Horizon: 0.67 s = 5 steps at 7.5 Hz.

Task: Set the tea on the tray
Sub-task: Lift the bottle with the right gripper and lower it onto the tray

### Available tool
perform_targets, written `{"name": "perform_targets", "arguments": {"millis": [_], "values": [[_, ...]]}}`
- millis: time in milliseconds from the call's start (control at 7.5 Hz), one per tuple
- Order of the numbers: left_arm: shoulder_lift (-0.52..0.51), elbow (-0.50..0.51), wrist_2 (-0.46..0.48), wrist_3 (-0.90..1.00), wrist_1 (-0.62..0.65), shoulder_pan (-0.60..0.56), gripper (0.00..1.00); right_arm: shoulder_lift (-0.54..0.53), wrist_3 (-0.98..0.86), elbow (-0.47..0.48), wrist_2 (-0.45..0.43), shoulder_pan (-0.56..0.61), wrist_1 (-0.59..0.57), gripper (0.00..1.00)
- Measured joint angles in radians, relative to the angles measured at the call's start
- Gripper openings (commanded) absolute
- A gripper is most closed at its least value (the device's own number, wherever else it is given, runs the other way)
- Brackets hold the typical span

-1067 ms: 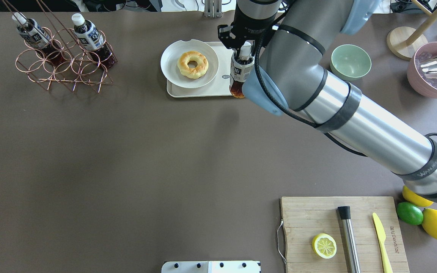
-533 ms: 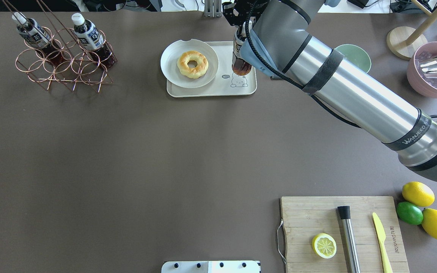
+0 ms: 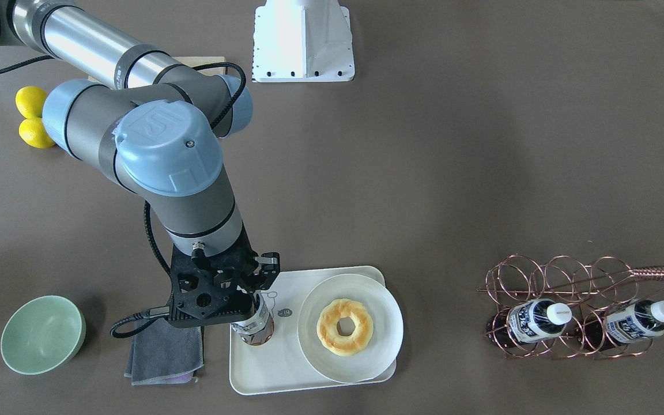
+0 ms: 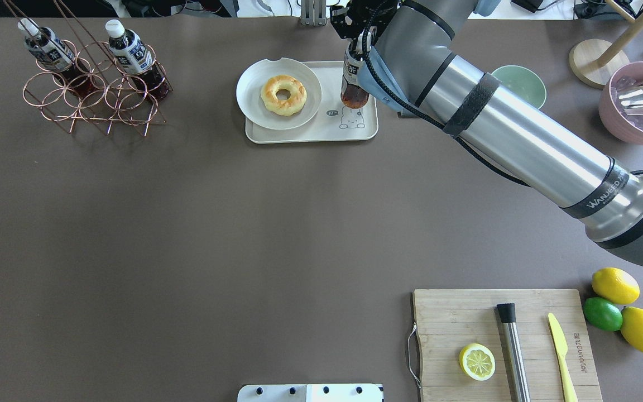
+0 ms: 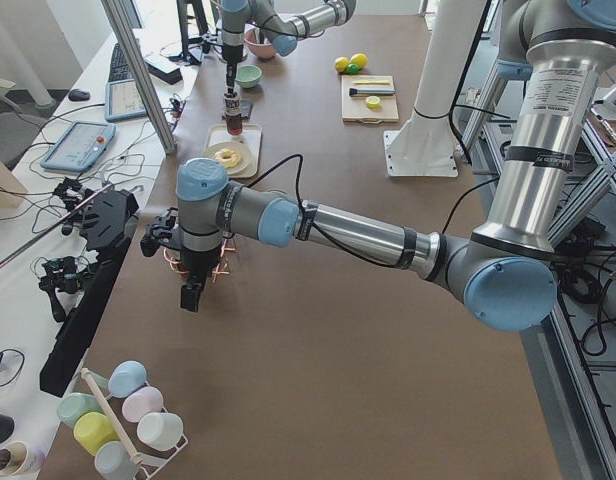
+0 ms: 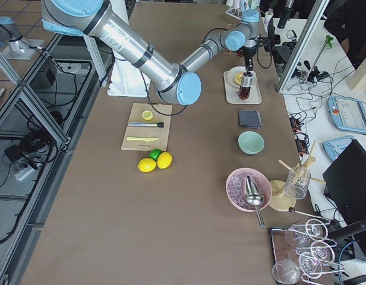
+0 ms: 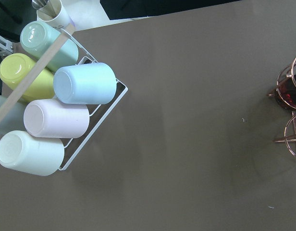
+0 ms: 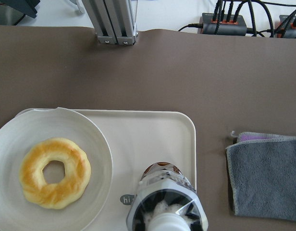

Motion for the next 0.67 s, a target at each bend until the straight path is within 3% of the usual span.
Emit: {"name": "perform_targets", "arguments": {"millis": [400, 533, 667], "values": [[0.004, 0.006, -0.001, 0.001, -0.008, 0.0, 0.98, -0.006, -0.004, -0.003, -0.001, -0.004, 0.007, 0.0], [0.004, 0.006, -0.001, 0.001, -0.008, 0.0, 0.98, -0.009, -0.009, -0.002, -0.002, -0.004, 0.007, 0.1], [0.006, 0.006, -0.001, 0.001, -0.008, 0.0, 0.98, -0.011, -0.014, -0.001, -0.002, -0.005, 0.007, 0.58]]}}
